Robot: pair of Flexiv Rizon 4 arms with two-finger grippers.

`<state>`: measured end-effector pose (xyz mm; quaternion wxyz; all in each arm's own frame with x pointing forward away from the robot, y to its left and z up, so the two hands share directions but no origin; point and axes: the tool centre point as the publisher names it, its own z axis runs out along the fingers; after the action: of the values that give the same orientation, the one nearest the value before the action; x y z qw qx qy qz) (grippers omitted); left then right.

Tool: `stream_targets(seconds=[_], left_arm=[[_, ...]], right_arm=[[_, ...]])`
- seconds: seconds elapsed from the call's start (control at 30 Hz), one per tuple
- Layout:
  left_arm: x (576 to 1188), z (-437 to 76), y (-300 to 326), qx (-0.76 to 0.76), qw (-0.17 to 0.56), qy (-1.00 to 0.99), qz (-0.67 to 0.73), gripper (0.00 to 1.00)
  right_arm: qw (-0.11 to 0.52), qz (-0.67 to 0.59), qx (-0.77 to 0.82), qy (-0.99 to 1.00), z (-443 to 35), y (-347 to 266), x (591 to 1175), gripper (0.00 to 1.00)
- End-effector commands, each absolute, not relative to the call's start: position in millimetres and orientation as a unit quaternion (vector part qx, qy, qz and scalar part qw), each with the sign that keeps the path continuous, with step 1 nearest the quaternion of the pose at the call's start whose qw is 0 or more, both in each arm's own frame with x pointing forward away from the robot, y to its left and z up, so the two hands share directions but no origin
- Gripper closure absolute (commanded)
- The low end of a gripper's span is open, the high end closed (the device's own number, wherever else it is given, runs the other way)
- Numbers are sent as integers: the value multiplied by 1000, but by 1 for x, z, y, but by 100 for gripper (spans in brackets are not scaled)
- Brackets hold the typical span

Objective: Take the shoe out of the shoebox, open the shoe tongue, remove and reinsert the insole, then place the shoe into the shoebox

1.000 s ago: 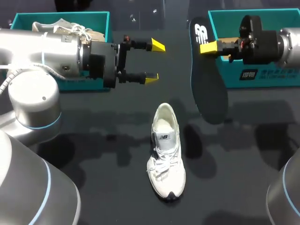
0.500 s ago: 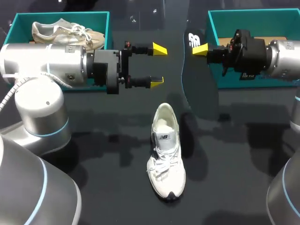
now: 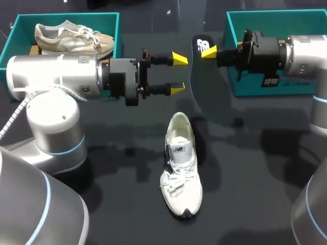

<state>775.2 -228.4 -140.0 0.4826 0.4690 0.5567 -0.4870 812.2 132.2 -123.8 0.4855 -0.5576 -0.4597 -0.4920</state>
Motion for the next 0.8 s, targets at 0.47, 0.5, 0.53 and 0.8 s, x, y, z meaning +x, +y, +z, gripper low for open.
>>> stream_targets(seconds=[0.47,0.5,0.53,0.8], left_arm=[[781,-141,-249,466,498,557,-474,57],[782,-142,-250,466,499,557,-473,57],[783,-142,-250,466,500,557,-471,57],[791,-146,-255,466,506,561,-461,68]], right_arm=[[493,-485,-558,-458,-138,161,828,100],[494,-485,-558,-458,-138,162,829,100],[495,-484,-557,-459,-138,162,829,100],[501,-482,-553,-459,-137,169,829,100]])
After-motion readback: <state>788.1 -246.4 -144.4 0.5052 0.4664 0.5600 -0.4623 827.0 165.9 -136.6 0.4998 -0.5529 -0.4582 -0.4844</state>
